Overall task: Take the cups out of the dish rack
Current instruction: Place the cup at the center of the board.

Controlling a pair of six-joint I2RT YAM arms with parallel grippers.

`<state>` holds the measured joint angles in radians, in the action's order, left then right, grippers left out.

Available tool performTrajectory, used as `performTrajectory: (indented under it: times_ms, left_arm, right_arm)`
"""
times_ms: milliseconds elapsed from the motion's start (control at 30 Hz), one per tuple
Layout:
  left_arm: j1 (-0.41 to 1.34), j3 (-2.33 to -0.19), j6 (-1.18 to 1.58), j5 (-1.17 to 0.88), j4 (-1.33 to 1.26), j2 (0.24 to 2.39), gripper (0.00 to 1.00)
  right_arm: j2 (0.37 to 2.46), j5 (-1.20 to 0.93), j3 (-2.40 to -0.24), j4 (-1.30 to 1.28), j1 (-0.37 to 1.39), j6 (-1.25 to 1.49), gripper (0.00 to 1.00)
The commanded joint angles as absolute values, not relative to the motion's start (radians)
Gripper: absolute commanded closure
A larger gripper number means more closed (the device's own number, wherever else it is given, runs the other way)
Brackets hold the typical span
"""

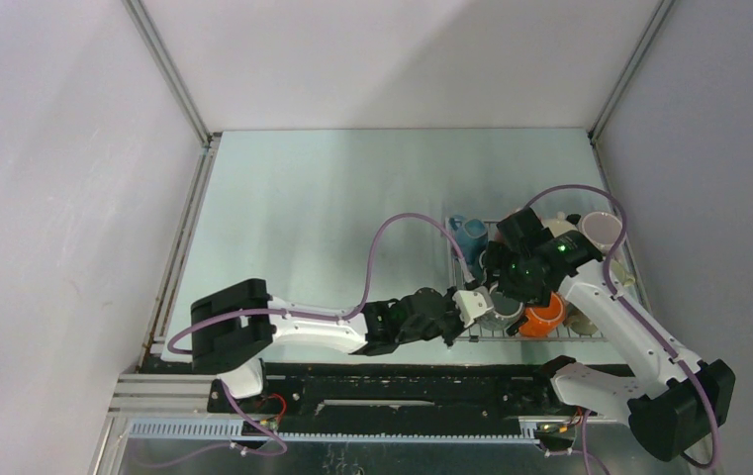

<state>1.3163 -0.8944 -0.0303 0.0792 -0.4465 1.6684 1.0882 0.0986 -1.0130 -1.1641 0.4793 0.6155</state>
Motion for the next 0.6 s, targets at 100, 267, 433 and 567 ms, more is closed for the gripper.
performTrajectory:
  times_ms: [100,267,433,567]
  left_arm:
    - [1.310,-0.939,0.037,0.113,-0.481,1.598,1.00]
    - [1.301,-0.917,0.087,0.107,-0.514,1.575,1.00]
    - [1.287,-0.920,0.117,0.090,-0.516,1.570,1.00]
    - [1.278,-0.917,0.133,0.084,-0.517,1.564,1.00]
  right_arm:
    - [1.034,0.056,-1.072,-1.136,0.486,0.608,0.17]
    - [0.999,0.052,-1.078,-1.113,0.487,0.614,0.03]
    - [0.974,0.064,-1.104,-1.103,0.487,0.610,0.00]
    - [0.956,0.068,-1.123,-1.096,0.487,0.609,0.00]
